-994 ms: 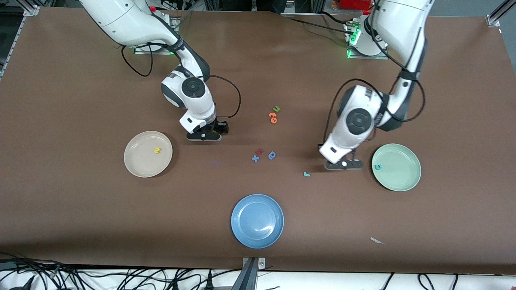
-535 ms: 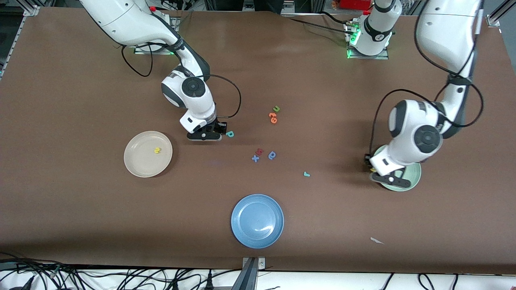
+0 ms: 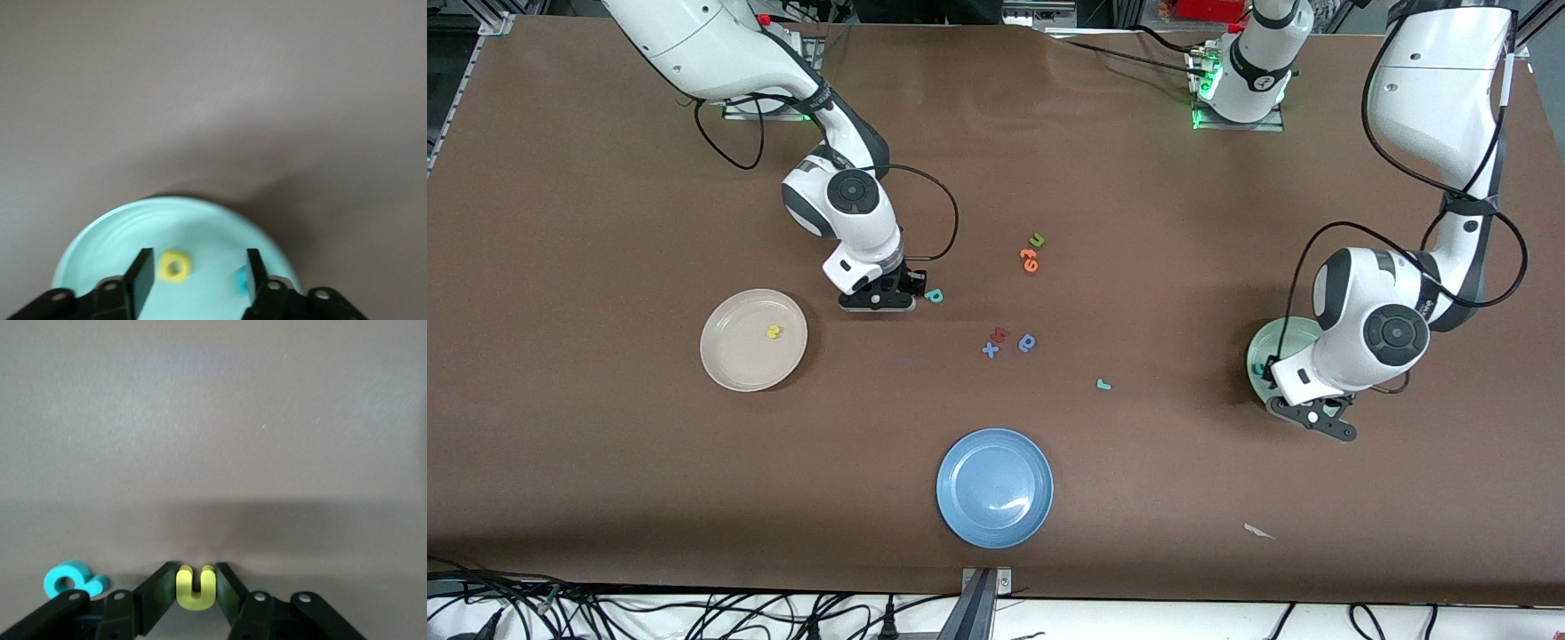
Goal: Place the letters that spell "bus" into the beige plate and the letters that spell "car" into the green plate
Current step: 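Place the yellow o on the green plate while the right gripper grasps u, then place the yellow u on the beige plate with the right gripper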
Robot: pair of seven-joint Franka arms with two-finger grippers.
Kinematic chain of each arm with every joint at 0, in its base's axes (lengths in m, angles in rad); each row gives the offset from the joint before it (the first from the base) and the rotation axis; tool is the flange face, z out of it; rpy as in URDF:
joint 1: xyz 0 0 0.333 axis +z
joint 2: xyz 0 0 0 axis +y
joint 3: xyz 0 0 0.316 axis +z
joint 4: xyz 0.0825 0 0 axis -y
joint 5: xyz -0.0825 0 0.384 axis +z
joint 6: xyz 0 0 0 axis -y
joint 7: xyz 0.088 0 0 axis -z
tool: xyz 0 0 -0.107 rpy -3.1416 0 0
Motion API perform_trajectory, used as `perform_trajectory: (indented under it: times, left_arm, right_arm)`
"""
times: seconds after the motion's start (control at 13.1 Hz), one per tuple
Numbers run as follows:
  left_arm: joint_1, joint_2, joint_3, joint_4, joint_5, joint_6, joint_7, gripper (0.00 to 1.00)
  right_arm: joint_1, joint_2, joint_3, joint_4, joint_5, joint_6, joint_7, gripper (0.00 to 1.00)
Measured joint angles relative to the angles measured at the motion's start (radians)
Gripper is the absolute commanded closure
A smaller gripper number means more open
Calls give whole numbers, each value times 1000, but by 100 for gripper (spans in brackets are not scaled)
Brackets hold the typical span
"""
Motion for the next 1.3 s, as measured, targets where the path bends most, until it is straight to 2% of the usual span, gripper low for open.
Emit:
perform_trajectory:
  times: [0.15,0.31,0.46,0.54,0.61,0.69,0.76,0.84,1.07,1.3]
  left_arm:
    - [-35,14,-16,47,-146,-1,-95,0]
    - [-107,40,-24,78,-167,-3,-299,0]
    - [-188,84,-26,113,-168,-3,-522,0]
    - [-226,109,-26,137,-168,-2,-630,0]
    - [-258,131,-25,159,-168,-3,-718,0]
    - [-284,149,-25,175,-168,-3,-781,0]
    - [-303,163,-24,184,-168,-3,-817,0]
    - [-319,173,-22,187,-168,-3,-839,0]
    - [-369,210,-6,215,-155,-3,-904,7]
    - [-382,243,2,248,-134,-3,-944,27]
  right_arm:
    - [-44,-47,-3,2,-7,-60,-79,95]
    - [-114,-120,-1,2,-7,-154,-230,95]
    - [-190,-178,1,-6,-7,-194,-401,93]
    - [-230,-194,2,-11,-7,-198,-480,85]
    - [-269,-202,1,-16,-7,-199,-550,69]
    - [-299,-204,1,-20,-7,-199,-597,46]
    - [-316,-204,1,-23,-7,-198,-616,31]
    - [-319,-204,2,-27,-7,-198,-619,25]
    - [-318,-204,12,-32,-7,-198,-619,22]
    - [-318,-203,20,-32,19,-198,-588,22]
